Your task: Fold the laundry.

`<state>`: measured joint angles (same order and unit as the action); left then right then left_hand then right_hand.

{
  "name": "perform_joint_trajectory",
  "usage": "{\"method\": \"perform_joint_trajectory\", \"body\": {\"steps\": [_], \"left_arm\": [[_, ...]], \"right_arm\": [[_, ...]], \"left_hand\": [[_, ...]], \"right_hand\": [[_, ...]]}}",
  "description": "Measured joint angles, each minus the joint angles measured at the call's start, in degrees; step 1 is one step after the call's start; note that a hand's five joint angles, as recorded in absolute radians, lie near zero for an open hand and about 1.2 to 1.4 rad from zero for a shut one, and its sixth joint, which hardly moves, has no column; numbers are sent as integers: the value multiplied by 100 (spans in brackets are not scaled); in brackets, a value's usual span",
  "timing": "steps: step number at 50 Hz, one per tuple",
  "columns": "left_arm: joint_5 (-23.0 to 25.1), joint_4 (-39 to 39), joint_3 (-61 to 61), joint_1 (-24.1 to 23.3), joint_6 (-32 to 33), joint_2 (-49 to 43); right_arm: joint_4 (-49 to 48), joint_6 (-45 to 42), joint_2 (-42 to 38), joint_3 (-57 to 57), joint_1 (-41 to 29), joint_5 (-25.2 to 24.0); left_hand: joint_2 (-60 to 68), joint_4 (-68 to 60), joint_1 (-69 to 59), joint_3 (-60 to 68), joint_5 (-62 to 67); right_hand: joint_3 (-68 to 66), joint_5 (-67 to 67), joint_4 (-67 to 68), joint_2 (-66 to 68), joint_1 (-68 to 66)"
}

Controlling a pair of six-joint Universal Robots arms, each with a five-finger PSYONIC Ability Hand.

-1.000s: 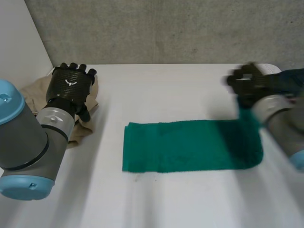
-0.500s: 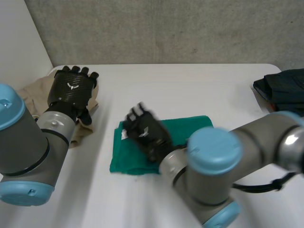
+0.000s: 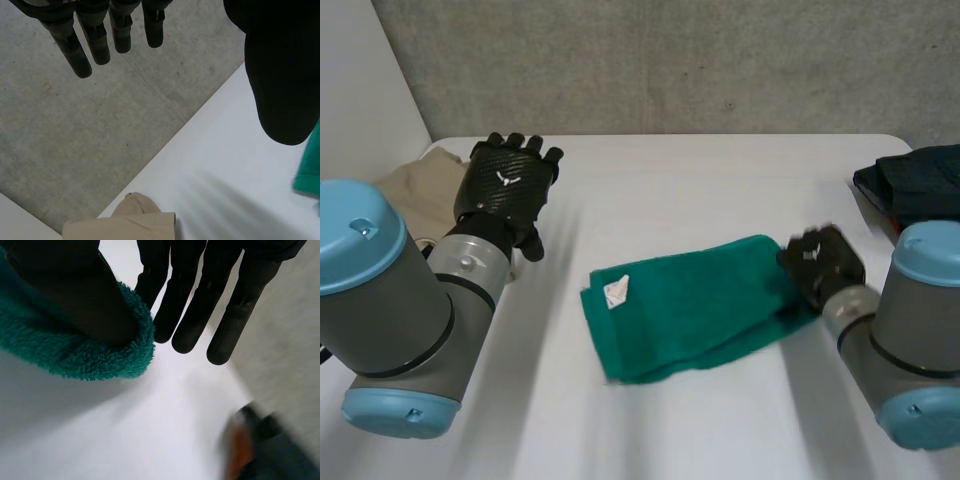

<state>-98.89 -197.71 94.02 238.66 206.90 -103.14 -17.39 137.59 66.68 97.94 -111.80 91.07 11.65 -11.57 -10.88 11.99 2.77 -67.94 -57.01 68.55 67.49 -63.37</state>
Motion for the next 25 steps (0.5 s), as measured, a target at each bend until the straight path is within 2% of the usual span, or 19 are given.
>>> {"method": "perform_joint_trajectory", "body": {"steps": [2, 7, 9, 10, 12, 13, 15, 16, 17, 18, 21, 25], "left_arm": [[-1, 2, 3, 1, 0, 22], [-16, 4, 33, 14, 0, 159], [-28, 6, 54, 25, 0, 203], [-38, 7, 69, 34, -1, 228], [-48, 9, 84, 45, -3, 245], [-56, 10, 95, 55, -4, 253], [-60, 11, 101, 61, -6, 255], [-65, 12, 105, 68, -9, 256], [-68, 13, 103, 72, -12, 254], [-70, 13, 94, 69, -17, 253], [-70, 11, 44, 50, -49, 240], [-64, 6, -133, -38, -219, 175]], "right_arm": [[-126, -133, 69, -95, -184, 50], [-385, -442, 34, -480, -1331, -81], [-429, -484, -78, -552, -1708, -263], [-452, -516, -225, -588, -2050, -520], [-459, -529, -315, -594, -2207, -677], [-459, -538, -457, -588, -2400, -937], [-458, -535, -514, -581, -2463, -1040], [-458, -512, -657, -546, -2581, -1317], [-461, -486, -706, -524, -2611, -1421], [-466, -413, -739, -501, -2622, -1513], [-464, -186, -691, -468, -2549, -1551], [-421, 974, -150, -365, -1963, -1373]], "left_hand": [[0, 0, 0, 0, 0], [0, 0, 0, 0, 0], [0, 0, 0, 0, 0], [0, 0, 0, 0, 0], [0, 0, 0, 0, 0], [0, 0, 0, 0, 0], [0, 0, 0, 0, 0], [0, 0, 0, 0, 0], [0, 0, 0, 0, 0], [0, 0, 0, 0, 0], [0, 0, 0, 0, 0], [0, 0, 0, 0, 0]], "right_hand": [[-8, -2, 1, 0, 0], [-13, -54, 4, 0, 0], [-13, -54, 3, 0, 0], [-13, -54, 3, 0, 0], [-13, -54, 3, 0, 0], [-11, -54, 3, -1, 0], [77, 27, -101, -80, 81], [1044, 861, -971, -1042, 857], [3019, 3031, -3076, -3089, 2797], [4194, 4163, -4154, -4287, 3915], [5273, 5282, -5342, -5306, 4850], [5593, 5433, -5652, -5576, 5040]]}}
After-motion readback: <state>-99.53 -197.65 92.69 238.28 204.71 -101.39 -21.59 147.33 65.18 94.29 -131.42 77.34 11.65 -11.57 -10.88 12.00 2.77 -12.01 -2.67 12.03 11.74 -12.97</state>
